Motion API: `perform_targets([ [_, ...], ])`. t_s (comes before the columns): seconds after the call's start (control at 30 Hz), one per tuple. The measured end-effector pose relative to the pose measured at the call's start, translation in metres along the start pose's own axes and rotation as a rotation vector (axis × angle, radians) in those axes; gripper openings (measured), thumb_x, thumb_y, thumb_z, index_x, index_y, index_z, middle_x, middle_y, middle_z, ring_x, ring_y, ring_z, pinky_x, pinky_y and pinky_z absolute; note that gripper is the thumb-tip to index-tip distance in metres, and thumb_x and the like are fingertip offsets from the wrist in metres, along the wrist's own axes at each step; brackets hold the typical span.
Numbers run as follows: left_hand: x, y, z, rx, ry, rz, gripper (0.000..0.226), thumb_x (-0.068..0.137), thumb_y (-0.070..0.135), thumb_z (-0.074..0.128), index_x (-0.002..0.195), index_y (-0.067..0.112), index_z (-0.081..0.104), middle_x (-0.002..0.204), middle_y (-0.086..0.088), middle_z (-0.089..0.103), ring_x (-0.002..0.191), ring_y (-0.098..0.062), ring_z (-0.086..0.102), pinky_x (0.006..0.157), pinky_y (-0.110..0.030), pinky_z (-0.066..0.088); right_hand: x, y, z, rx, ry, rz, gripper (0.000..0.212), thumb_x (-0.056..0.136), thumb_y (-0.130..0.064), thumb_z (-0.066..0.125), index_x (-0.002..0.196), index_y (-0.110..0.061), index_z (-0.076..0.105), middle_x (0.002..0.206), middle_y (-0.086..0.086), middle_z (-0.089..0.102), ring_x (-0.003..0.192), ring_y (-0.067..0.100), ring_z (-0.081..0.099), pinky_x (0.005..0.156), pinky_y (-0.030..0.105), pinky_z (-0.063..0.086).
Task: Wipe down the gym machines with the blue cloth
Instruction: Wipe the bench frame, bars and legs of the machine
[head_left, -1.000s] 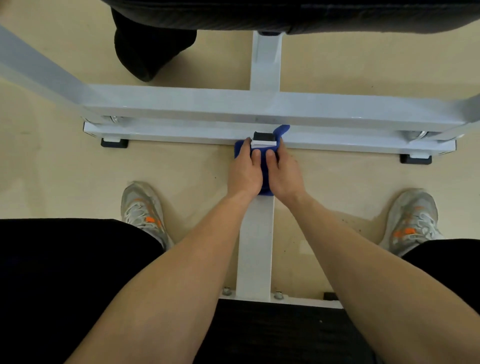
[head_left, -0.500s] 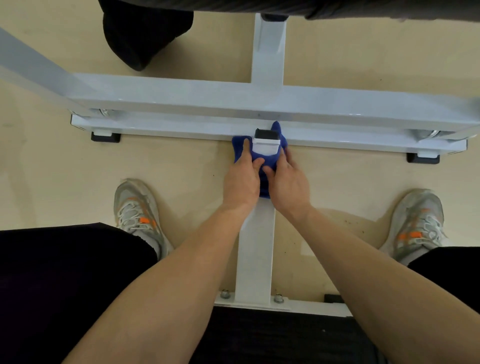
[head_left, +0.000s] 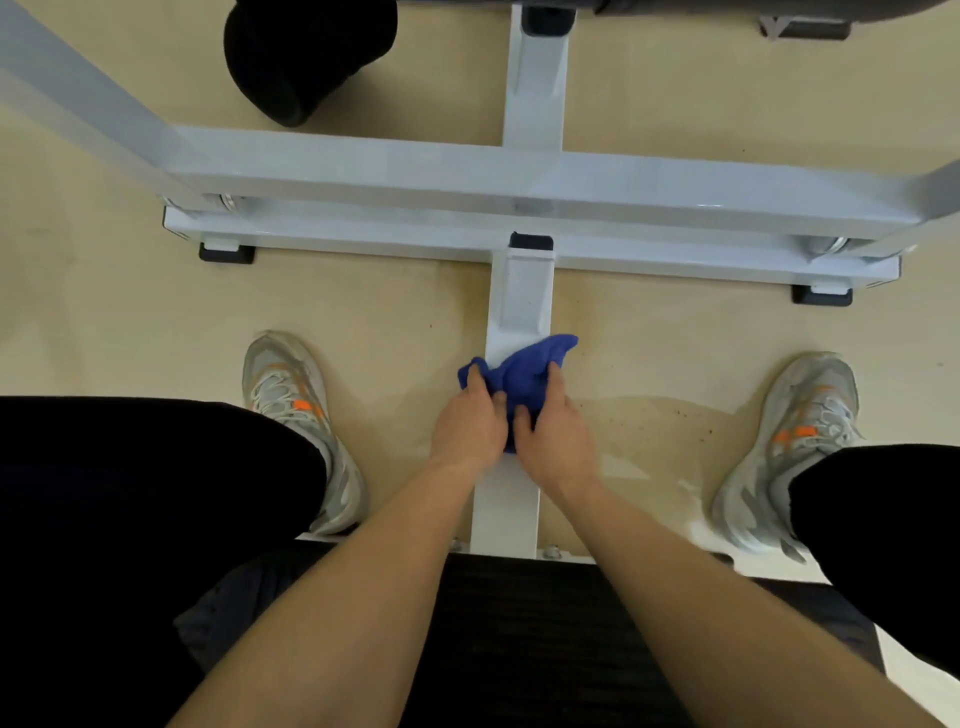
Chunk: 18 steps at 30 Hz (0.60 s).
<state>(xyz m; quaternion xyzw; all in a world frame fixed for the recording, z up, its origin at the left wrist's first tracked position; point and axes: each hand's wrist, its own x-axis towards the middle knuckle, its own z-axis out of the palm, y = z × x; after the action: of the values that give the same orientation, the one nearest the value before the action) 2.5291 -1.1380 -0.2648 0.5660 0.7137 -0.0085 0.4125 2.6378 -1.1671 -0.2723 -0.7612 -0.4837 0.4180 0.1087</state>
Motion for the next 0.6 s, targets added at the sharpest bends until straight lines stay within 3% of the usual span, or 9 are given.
perform_targets([
  [0.07,0.005,0.002,-0.003,-0.047,0.035,0.003,0.051,0.105,0.033,0.031,0.153,0.014,0.024,0.120,-0.014,0.064,0.101,-0.032,0.063,0.084,-0.042,0.051,0.010,0.000,-0.011,0.090,0.021,0.026,0.053,0.102,-0.026,0.044,0.151,-0.012,0.028,0.124,0.008,0.063,0.096,0.025,0.063,0.074,0.032,0.045],
  [0.17,0.023,0.012,-0.010,-0.096,0.046,0.039,0.048,0.107,0.033,0.028,0.150,0.013,0.027,0.119,-0.010,0.063,0.099,-0.028,0.062,0.080,-0.038,0.049,0.035,-0.010,-0.025,0.124,-0.044,0.003,0.045,0.106,-0.026,0.039,0.147,-0.011,0.033,0.123,-0.001,0.056,0.100,0.016,0.056,0.083,0.028,0.041],
  [0.3,0.055,0.029,-0.023,-0.155,0.040,0.041,0.039,0.106,0.029,0.033,0.140,0.011,0.037,0.106,-0.008,0.061,0.094,-0.028,0.061,0.074,-0.035,0.043,0.074,-0.021,-0.024,0.198,-0.027,-0.023,0.028,0.104,-0.023,0.044,0.128,-0.010,0.045,0.115,0.002,0.061,0.097,0.018,0.059,0.071,0.022,0.039],
  [0.47,0.059,0.026,-0.012,-0.204,0.020,0.003,0.040,0.104,0.028,0.038,0.142,0.014,0.035,0.104,-0.009,0.063,0.088,-0.025,0.061,0.078,-0.040,0.050,0.070,-0.019,-0.011,0.295,-0.023,0.045,0.029,0.103,-0.025,0.044,0.131,-0.020,0.040,0.109,-0.005,0.061,0.085,0.002,0.057,0.064,0.015,0.038],
  [0.6,0.031,0.012,-0.001,-0.223,-0.015,-0.046,0.037,0.103,0.026,0.040,0.139,0.016,0.036,0.098,-0.004,0.060,0.085,-0.022,0.059,0.077,-0.038,0.047,0.037,-0.009,-0.004,0.278,-0.073,0.109,0.027,0.102,-0.027,0.044,0.128,-0.021,0.039,0.101,-0.007,0.059,0.081,0.001,0.055,0.065,0.022,0.038],
])
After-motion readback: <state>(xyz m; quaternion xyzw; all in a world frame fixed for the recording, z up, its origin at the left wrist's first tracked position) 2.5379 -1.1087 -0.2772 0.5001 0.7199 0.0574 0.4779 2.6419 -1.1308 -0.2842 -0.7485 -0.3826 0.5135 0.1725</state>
